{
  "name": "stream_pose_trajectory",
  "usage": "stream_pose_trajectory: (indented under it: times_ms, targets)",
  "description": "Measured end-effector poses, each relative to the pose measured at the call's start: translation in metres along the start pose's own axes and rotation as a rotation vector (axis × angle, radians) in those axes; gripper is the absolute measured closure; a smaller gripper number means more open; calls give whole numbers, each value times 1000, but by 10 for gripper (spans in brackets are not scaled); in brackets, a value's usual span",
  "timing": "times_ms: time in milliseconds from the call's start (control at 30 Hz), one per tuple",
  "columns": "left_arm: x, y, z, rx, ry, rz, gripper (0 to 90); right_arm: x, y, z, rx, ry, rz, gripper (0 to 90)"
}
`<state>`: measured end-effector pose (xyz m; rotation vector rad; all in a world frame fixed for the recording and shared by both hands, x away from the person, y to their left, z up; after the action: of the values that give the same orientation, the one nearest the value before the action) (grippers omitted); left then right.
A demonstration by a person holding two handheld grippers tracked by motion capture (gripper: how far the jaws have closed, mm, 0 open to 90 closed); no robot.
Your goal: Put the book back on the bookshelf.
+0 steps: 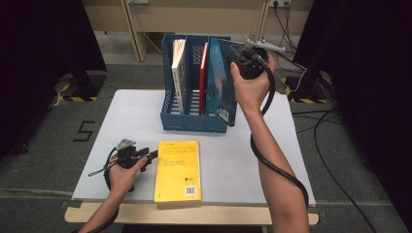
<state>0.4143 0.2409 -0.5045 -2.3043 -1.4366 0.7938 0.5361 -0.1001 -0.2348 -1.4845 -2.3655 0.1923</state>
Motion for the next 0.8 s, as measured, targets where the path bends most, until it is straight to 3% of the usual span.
stream_pose_trajectory:
  times_ms: [800]
  targets:
    - [-1, 1, 3, 12, 2, -5, 494, 0, 39, -3, -8, -49, 93, 751]
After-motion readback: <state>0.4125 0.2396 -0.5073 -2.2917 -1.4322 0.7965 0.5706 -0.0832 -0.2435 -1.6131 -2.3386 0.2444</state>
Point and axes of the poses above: each handheld gripper's, and its own axes: y roughly forward along the jaws, z roughly out of its underside, x roughly to its left, the point moved 3 cm from there along y, roughly forward along the jaws, and after that the axes turned 2 degrees about -z, right-handed, at the moved point
